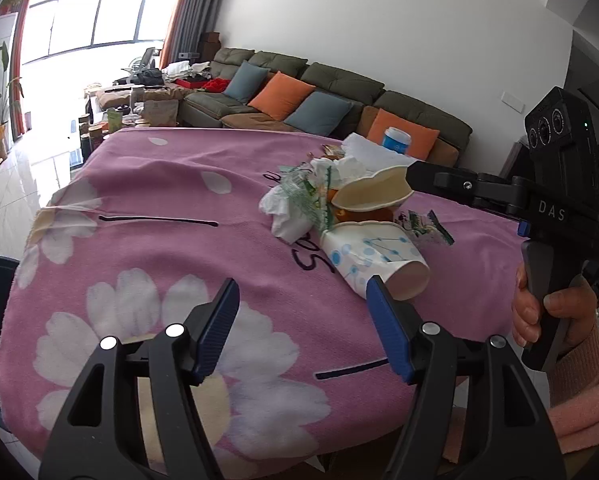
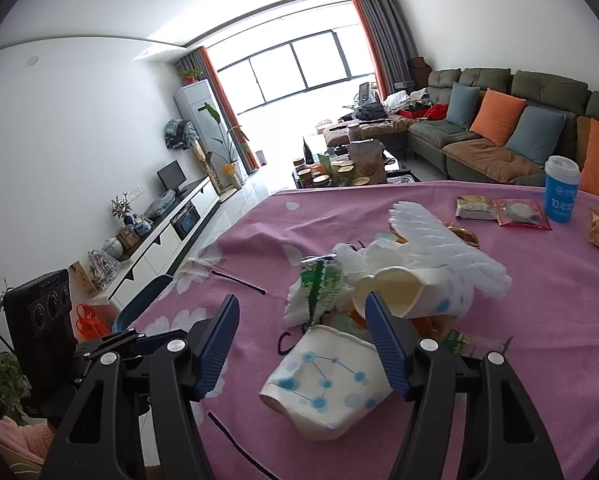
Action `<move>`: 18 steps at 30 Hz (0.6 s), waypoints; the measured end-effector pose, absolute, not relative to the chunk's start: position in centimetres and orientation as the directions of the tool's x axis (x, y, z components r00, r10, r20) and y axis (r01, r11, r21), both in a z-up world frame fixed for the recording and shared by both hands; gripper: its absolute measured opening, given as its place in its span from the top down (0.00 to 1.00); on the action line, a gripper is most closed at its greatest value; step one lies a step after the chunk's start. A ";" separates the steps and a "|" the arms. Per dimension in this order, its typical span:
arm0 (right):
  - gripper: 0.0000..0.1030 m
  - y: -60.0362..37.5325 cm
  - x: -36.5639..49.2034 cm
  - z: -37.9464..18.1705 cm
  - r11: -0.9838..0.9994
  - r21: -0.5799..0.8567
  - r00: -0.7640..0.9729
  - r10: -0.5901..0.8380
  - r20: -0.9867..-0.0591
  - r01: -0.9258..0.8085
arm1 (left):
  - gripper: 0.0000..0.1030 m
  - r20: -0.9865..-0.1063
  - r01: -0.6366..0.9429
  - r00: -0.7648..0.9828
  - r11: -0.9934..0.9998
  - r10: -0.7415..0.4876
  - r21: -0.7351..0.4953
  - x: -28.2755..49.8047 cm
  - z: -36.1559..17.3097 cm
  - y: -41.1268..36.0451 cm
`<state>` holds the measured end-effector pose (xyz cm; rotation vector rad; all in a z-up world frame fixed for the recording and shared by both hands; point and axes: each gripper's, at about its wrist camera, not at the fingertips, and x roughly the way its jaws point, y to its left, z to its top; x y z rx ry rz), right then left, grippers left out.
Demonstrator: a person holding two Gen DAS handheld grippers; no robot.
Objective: Collect trash
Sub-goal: 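Return both tools to the table and reach toward the paper cups and green bag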
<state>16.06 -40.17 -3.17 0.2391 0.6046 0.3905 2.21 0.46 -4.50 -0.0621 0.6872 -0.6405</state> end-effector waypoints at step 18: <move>0.40 -43.7 15.3 -8.9 0.844 0.496 0.662 0.492 -0.565 -0.204 | 0.35 -0.615 0.549 0.539 0.794 -0.576 -0.263 4.4 -5.1 -2.7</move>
